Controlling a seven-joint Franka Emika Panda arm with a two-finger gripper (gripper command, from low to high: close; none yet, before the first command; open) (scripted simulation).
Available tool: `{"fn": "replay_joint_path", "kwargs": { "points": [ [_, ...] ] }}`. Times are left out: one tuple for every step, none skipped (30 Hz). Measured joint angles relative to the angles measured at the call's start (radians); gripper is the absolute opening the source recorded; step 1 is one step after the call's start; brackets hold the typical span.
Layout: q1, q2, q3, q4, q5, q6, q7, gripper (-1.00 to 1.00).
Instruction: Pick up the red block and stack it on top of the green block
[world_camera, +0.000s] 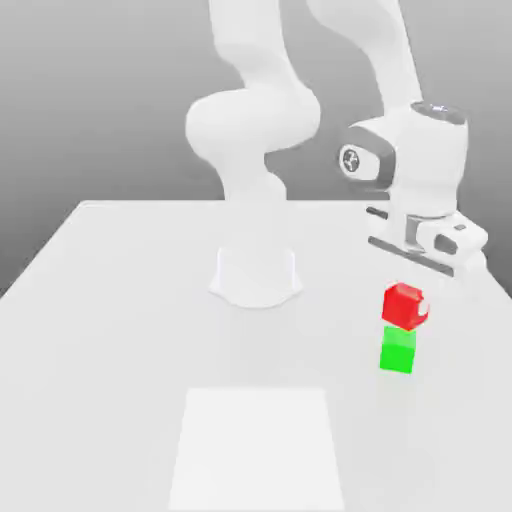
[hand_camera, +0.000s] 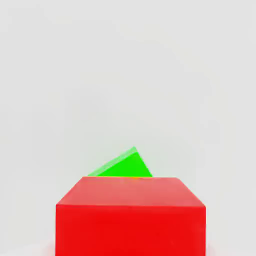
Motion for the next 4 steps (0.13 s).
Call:
{"fn": "replay_joint_path", "kwargs": {
  "points": [
    [-0.006, 0.034, -0.005, 0.001, -0.024, 0.033, 0.016, 1.00],
    [-0.007, 0.034, -0.005, 0.001, -0.024, 0.033, 0.016, 1.00],
    [-0.006, 0.034, -0.005, 0.001, -0.024, 0.033, 0.016, 1.00],
    [-0.007, 0.034, -0.005, 0.001, -0.024, 0.033, 0.016, 1.00]
  ]
}}
